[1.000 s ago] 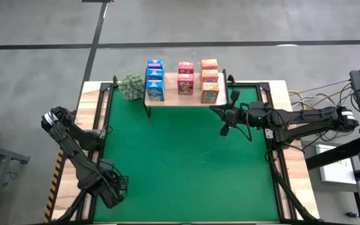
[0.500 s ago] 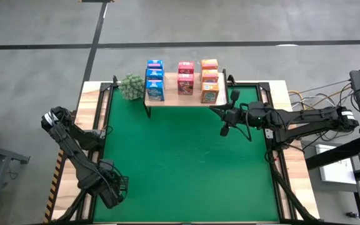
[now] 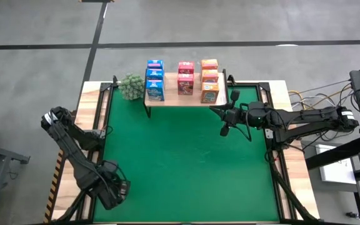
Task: Stack cereal on shelf
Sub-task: Put the red cereal box on the shelf aligned with the other red cereal boxes
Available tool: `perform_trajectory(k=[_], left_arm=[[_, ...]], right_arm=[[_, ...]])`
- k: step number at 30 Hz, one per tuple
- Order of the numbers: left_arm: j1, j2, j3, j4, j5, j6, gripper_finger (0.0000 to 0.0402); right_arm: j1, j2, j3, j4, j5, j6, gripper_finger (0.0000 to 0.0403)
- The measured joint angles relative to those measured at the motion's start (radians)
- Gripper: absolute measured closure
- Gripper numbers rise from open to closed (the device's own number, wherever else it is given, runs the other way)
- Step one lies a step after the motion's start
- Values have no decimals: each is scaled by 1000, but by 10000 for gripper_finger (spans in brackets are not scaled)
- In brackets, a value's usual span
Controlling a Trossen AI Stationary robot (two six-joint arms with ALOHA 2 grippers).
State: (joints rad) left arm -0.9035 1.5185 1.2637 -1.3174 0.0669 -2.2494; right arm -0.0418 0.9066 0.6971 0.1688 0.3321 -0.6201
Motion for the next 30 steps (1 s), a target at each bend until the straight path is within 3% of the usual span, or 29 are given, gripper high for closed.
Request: perform_trajectory(k=[4,7,20,30], left_arm=[[20,0,24,7,-170,125,221],[59,0,42,11,-234,242,221],[346,0,106,101,-266,1012,221],[515,0,279,103,-300,1494,221]], right_arm=[[0,0,0,0,0,0,390],[0,0,0,0,0,0,390],[0,-1,0,-27,7,0,390],[0,-23,0,-76,9,39,390]])
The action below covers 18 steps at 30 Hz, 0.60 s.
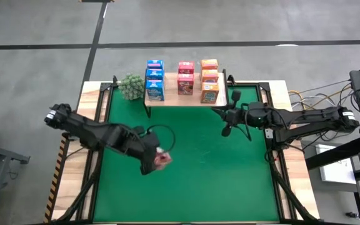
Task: Stack cereal on shelf
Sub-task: Put the red cereal box on the shelf aligned with the other red cereal boxes
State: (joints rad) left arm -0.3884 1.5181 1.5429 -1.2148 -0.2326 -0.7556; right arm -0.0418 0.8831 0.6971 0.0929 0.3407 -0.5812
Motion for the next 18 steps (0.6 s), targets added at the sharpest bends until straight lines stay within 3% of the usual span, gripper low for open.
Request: perform_trajectory(k=[7,18], left_arm=[[97,0,146,-6,-92,327,221],[279,0,324,12,-102,689,221]], right_arm=[[0,-37,0,-61,-1,67,390],[0,-51,0,-101,-1,118,390]])
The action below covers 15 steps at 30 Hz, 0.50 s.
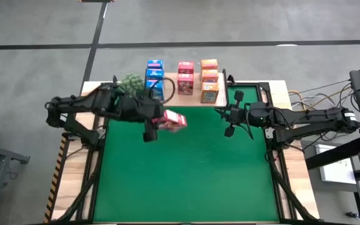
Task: Stack cereal on shelf
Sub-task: Put the red cereal box on the shelf aligned with the other red cereal boxes
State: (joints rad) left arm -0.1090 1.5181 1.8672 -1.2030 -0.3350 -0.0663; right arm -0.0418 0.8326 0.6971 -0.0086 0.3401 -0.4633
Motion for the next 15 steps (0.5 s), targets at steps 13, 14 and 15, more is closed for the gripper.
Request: perform_trajectory(k=[13,14,15], left_arm=[[151,63,93,76,4,358,221],[161,79,112,69,4,389,221],[170,97,137,52,4,421,221]], right_arm=[[0,0,0,-17,0,5,390],[0,0,0,-18,0,4,390],[0,0,0,-17,0,4,390]])
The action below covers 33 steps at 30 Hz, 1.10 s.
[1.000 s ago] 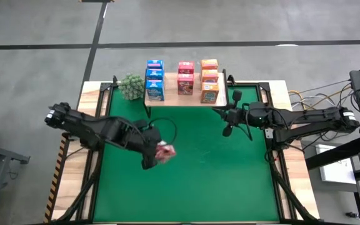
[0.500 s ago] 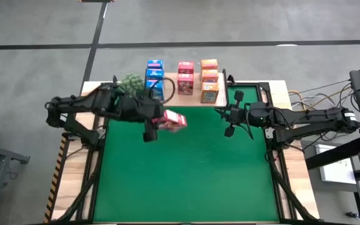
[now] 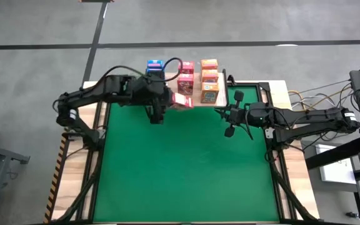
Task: Stack cereal on shelf
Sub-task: Put the red cereal box on the shelf aligned with the other red cereal boxes
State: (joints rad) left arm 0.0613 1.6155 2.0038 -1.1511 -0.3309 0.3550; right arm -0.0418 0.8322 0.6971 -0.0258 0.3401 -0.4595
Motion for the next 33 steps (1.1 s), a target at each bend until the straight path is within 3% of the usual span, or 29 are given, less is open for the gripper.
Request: perform_trajectory(k=[10,18,33], left_arm=[[109,239,355,-237,46,152,221],[189,243,245,-228,81,175,221],[213,300,211,-173,114,178,221]], right_arm=[[0,0,0,-2,0,-4,390],[0,0,0,-6,0,-13,390],[0,0,0,-6,0,-32,390]])
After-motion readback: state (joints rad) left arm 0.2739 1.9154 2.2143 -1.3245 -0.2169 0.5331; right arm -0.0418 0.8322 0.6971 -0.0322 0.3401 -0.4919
